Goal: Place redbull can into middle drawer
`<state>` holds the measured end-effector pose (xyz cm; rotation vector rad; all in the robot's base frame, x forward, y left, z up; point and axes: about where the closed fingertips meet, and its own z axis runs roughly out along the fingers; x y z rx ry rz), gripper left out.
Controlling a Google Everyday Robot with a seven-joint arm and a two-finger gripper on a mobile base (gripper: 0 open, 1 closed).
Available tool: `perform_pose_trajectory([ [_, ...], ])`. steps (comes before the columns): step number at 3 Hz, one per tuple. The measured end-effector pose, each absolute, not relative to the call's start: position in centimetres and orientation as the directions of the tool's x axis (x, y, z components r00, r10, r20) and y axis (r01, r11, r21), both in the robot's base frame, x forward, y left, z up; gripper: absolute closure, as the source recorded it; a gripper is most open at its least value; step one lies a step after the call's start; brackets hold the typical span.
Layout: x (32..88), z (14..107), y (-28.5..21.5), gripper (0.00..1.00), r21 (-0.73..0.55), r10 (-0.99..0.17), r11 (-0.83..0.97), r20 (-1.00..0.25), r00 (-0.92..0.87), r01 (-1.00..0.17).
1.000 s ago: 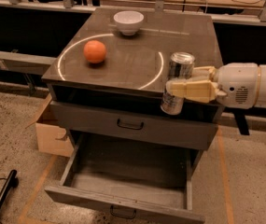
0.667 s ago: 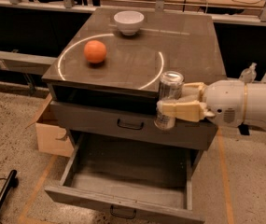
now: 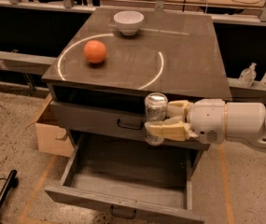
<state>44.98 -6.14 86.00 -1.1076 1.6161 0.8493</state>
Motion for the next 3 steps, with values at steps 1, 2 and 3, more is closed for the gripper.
perform_pose_trajectory([
  [1,44.1,83.5,-5.5,1.00,0.038,-0.261,0.367,-0.955,-0.142,-0.930],
  [2,42.5,77.9,-4.1,1.00,0.052,-0.238,0.396,-0.959,-0.157,-0.917],
  [3,41.5,72.3,-2.3,1.00,0.056,-0.216,0.409,-0.964,-0.156,-0.911],
])
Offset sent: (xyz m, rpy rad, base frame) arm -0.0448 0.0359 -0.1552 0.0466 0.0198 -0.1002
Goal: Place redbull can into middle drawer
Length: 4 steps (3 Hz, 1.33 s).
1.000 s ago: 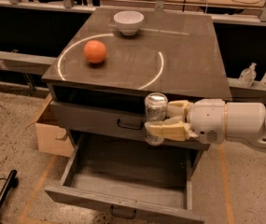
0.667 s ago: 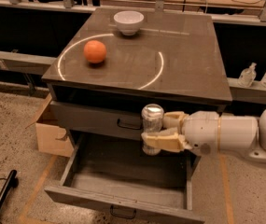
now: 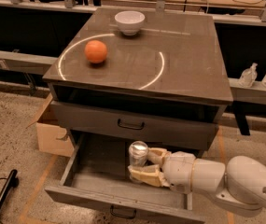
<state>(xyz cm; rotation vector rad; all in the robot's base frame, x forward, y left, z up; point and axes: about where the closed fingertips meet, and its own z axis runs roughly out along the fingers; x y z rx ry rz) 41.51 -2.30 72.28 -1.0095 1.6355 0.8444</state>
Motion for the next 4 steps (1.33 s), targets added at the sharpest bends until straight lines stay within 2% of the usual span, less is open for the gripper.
perform_pose_trajectory([
  [4,48.1,53.0,4.9,1.00,-0.010,-0.219,0.354,-0.973,-0.072,-0.935],
])
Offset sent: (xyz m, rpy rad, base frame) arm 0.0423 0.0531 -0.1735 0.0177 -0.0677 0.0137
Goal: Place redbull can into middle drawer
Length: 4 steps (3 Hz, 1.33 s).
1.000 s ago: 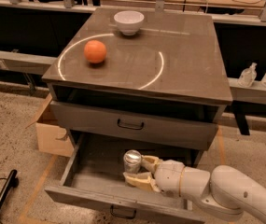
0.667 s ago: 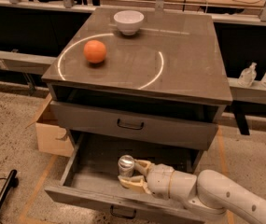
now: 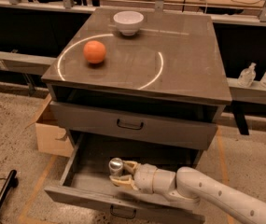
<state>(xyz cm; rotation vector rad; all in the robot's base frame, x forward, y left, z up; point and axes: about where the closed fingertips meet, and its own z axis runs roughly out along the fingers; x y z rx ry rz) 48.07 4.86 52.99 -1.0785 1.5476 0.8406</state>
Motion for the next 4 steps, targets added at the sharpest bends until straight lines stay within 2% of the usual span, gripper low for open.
perform_pose_trajectory([
  [4,52.4,46.2,7.5,1.00,-0.017,-0.261,0.325,-0.962,-0.073,-0.946],
])
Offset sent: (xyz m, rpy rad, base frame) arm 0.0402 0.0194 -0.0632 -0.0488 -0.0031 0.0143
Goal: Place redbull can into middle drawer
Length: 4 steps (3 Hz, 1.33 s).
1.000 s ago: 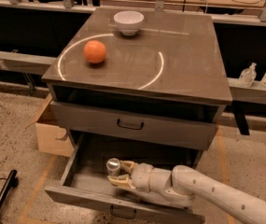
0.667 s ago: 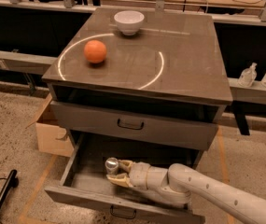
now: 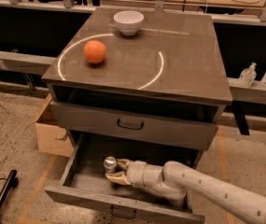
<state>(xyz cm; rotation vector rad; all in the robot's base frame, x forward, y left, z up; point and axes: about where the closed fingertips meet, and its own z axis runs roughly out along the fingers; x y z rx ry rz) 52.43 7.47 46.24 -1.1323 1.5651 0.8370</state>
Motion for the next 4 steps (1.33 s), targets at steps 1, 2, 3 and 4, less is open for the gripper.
perform_pose_trajectory([
  [1,52.9,44.9,8.1,1.00,-0.014,-0.266,0.324,-0.961,-0.077,-0.946],
  [2,53.0,43.9,8.6,0.84,-0.006,-0.262,0.321,-0.961,-0.082,-0.947],
  [3,53.0,43.2,9.0,0.61,-0.003,-0.273,0.318,-0.958,-0.089,-0.948],
  [4,53.0,42.8,9.4,0.37,0.002,-0.279,0.313,-0.956,-0.094,-0.950],
])
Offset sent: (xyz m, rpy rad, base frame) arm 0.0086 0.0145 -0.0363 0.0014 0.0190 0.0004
